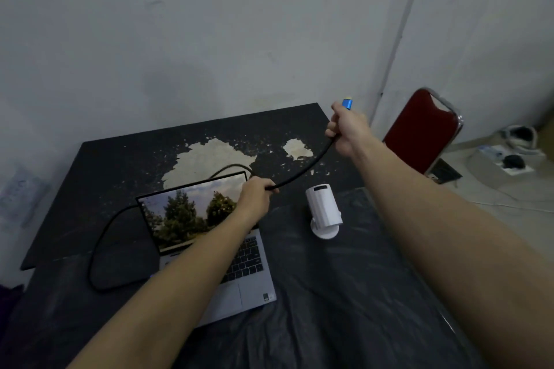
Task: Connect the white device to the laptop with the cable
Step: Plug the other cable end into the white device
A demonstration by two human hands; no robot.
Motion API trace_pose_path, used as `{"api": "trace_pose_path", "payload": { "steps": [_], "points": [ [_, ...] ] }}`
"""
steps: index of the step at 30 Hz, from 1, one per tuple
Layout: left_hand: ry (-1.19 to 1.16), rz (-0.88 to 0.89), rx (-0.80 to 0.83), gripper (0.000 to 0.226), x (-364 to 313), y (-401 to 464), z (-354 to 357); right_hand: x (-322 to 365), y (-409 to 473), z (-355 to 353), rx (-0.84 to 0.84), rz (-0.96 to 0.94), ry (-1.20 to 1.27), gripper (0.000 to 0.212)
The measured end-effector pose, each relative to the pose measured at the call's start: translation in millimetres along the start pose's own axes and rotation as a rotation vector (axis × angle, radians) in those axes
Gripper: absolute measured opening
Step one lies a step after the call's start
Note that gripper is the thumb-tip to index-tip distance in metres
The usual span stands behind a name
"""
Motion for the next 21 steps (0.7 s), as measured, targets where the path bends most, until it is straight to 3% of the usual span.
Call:
{"api": "trace_pose_path", "payload": {
  "steps": [3,5,10,13,17,21],
  "points": [
    [-0.060,0.047,0.045,0.019,-26,-18,45,16,-33,-11,0.076,-0.055,-0.076,0.011],
    [-0.104,0.063,0.133,0.011,-40,-30,84,18,-47,-25,0.124,-0.046,-0.195,0.015],
    [-0.219,-0.088,0.409,0.033,-26,-66,165,-43,-56,-86,0.186,0.056,-0.665,0.023],
    [-0.203,-0.186,0.384,0.033,-4,-57,166,-99,-53,-129,0.228,0.161,-0.840,0.023],
    [-0.192,-0.320,0.269,0.021,16,-19,153,-163,-56,-171,0.245,0.336,-0.745,0.020],
    [-0.320,-0.480,0.279,0.058,15,9,177,-198,-45,-197,0.294,0.460,-0.586,0.023]
  ]
}}
Point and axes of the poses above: each hand's wrist, its own y-axis towards the middle knuckle, its own z-axis out of the palm, x = y × z, the point moved 8 cm from there along y, towards the middle knuckle, and after that the axes turned 3 degrees about x, right-handed, at the moved point
